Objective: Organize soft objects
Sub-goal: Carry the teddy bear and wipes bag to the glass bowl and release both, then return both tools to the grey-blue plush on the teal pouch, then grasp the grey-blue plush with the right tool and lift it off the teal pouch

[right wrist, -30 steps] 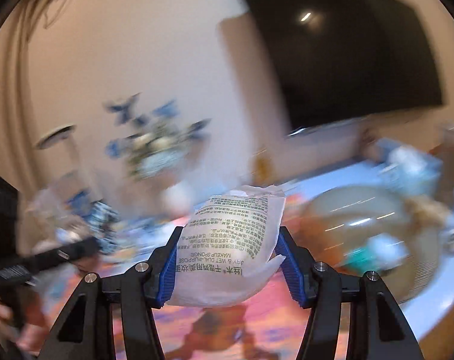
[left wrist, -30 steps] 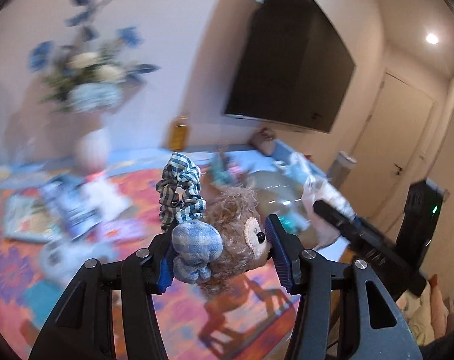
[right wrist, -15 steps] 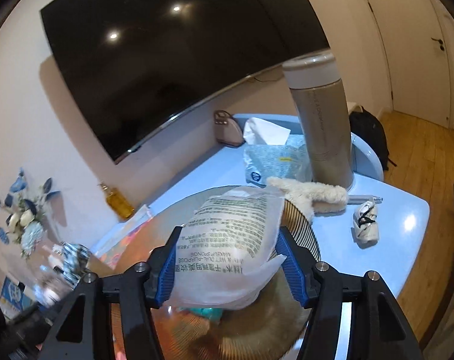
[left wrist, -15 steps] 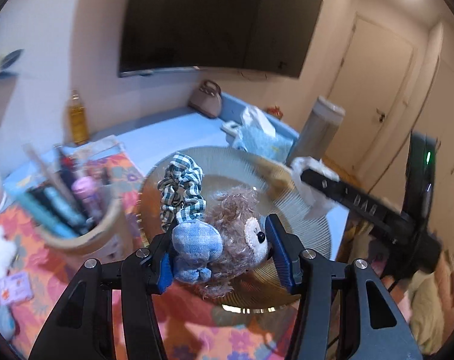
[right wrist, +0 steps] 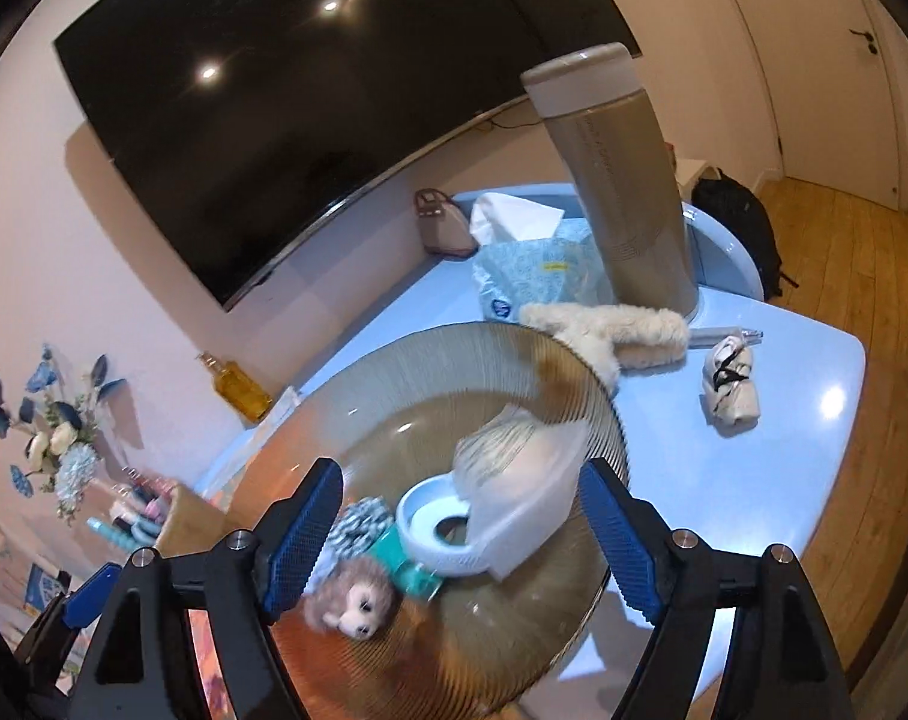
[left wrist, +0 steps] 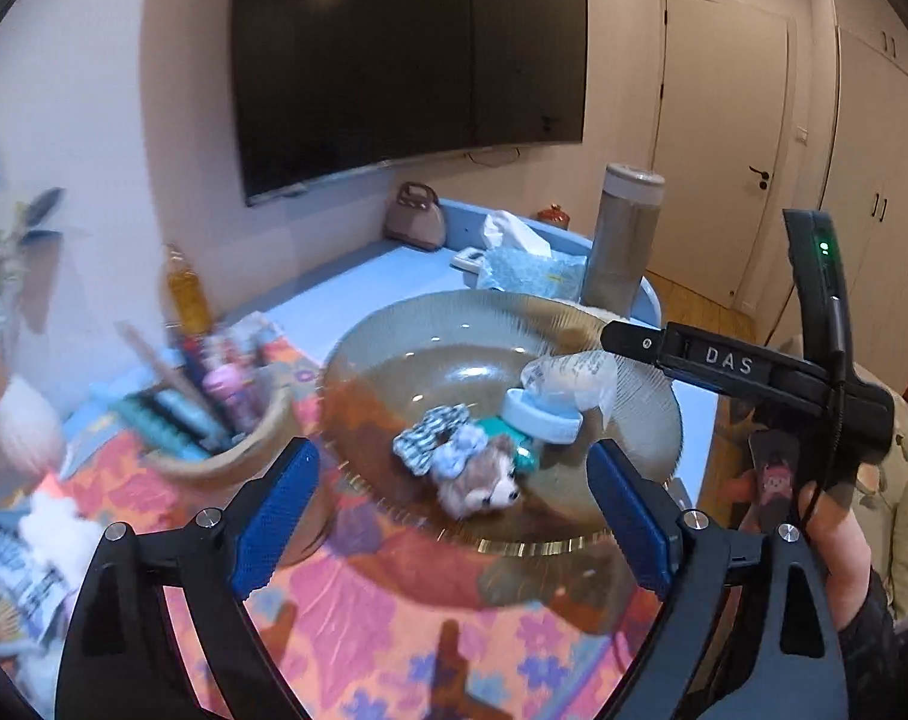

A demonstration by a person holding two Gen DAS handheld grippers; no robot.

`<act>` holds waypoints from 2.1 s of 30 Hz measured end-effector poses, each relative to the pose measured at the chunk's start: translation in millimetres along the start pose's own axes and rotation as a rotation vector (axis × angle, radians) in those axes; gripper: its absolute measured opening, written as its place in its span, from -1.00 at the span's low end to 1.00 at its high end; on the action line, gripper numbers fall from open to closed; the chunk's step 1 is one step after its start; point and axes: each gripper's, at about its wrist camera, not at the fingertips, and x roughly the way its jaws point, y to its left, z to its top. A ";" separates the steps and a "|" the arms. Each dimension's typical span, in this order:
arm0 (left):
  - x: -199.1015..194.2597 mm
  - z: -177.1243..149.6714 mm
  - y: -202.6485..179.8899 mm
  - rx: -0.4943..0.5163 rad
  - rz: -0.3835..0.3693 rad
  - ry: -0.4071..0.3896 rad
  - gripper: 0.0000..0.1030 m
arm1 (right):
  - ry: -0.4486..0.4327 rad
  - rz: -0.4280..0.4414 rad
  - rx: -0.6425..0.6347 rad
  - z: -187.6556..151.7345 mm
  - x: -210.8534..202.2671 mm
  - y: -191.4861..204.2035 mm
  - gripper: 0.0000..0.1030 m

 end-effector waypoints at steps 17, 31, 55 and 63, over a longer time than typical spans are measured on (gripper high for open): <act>-221.3 -135.1 110.3 -0.298 0.333 -0.205 0.92 | 0.009 0.261 -0.439 -111.8 -59.2 195.6 0.66; -220.1 -260.8 247.5 -0.675 0.494 -0.073 0.93 | 0.241 0.304 -0.705 -240.7 9.8 287.1 0.66; -165.7 -276.2 282.3 -0.725 0.552 0.109 0.93 | 0.429 0.312 -0.581 -249.5 77.3 271.6 1.00; -179.5 -272.8 280.6 -0.709 0.397 0.017 0.93 | 0.478 0.440 -0.502 -236.5 70.5 271.6 1.00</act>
